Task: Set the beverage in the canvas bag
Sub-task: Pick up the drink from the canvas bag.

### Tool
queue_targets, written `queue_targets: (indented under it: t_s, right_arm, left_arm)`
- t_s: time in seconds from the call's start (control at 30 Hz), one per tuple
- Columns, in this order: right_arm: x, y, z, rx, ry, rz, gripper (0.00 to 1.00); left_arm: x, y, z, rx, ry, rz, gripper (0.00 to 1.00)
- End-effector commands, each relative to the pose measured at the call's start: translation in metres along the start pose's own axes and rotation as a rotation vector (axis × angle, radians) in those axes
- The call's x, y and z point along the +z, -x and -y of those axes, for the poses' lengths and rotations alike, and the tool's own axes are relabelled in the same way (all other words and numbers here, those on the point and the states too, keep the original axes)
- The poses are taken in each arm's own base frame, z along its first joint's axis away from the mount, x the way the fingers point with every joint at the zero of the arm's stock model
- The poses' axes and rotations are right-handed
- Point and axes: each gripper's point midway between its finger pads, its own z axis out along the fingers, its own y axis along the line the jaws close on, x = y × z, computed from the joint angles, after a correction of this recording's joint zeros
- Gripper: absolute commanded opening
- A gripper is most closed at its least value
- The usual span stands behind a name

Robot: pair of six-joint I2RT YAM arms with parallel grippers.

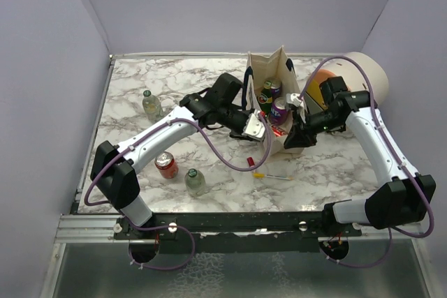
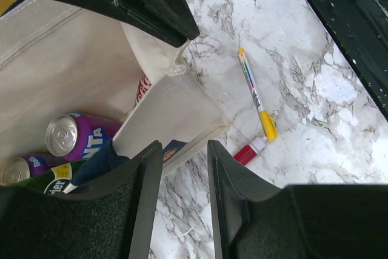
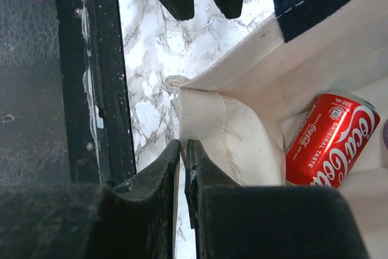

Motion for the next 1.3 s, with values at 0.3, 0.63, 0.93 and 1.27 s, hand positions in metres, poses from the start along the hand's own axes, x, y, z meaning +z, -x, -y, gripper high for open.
queue_targets:
  t_s: [0.3,0.63,0.93,1.27]
  right_arm:
    - [0.020,-0.026,-0.009,0.082,0.061,-0.002,0.09]
    - [0.025,-0.034,-0.005,0.070,0.062,-0.021,0.11]
    - [0.026,-0.047,-0.006,0.053,0.072,-0.069,0.12]
    - [0.026,-0.053,-0.013,0.040,0.103,-0.088,0.12]
  left_arm:
    - [-0.008,0.032,-0.015,0.115,0.042,0.076,0.39]
    - [0.004,0.034,-0.038,0.132,0.052,0.099,0.44]
    - [0.030,0.008,-0.016,0.121,-0.095,0.089,0.51]
    - [0.040,-0.014,0.003,0.168,-0.213,0.052,0.46]
